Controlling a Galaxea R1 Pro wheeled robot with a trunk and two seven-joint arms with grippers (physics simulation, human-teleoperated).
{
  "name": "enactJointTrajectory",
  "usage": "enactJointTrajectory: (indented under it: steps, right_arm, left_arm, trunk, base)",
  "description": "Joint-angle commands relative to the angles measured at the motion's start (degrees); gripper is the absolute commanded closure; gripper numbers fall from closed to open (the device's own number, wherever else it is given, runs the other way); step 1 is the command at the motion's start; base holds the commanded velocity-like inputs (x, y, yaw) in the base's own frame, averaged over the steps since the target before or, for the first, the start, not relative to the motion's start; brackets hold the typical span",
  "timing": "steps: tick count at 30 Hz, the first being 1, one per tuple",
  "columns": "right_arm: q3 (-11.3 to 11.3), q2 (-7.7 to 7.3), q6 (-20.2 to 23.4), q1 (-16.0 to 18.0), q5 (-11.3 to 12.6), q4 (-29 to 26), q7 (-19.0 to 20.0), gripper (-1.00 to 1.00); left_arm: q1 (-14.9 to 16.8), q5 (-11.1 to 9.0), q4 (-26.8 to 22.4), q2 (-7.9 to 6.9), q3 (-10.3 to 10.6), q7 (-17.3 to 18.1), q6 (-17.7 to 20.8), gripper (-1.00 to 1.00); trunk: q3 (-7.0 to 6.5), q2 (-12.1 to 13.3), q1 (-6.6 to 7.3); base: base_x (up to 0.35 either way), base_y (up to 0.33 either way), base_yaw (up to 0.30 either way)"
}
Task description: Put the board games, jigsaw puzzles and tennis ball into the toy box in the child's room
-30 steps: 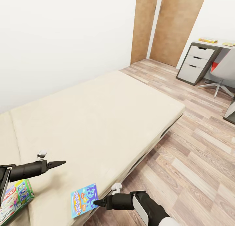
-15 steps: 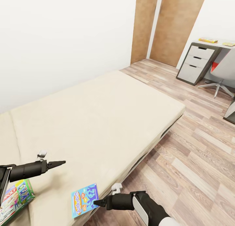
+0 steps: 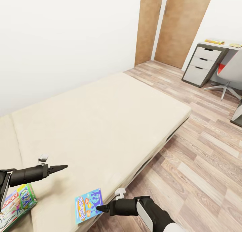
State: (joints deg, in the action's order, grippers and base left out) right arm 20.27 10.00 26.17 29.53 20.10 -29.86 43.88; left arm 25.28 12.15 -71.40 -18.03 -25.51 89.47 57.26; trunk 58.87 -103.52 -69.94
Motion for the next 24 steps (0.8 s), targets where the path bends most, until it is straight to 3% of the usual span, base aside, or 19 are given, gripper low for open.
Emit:
enactJointTrajectory:
  steps: [1, 24]
  right_arm:
    - [0.0, 0.00, 0.5, 0.1, 0.5, 0.0, 0.0, -1.00]
    - [0.0, 0.00, 0.5, 0.0, 0.5, 0.0, -0.1, -1.00]
  left_arm:
    - [0.0, 0.6, -0.1, 0.02, -0.1, 0.5, 0.6, -1.00]
    - [0.0, 0.6, -0.1, 0.02, -0.1, 0.5, 0.6, -1.00]
  trunk:
    - [0.04, 0.0, 0.01]
    - [0.04, 0.0, 0.01]
  base:
    - [0.000, 0.000, 0.000]
    - [-0.003, 0.011, 0.000]
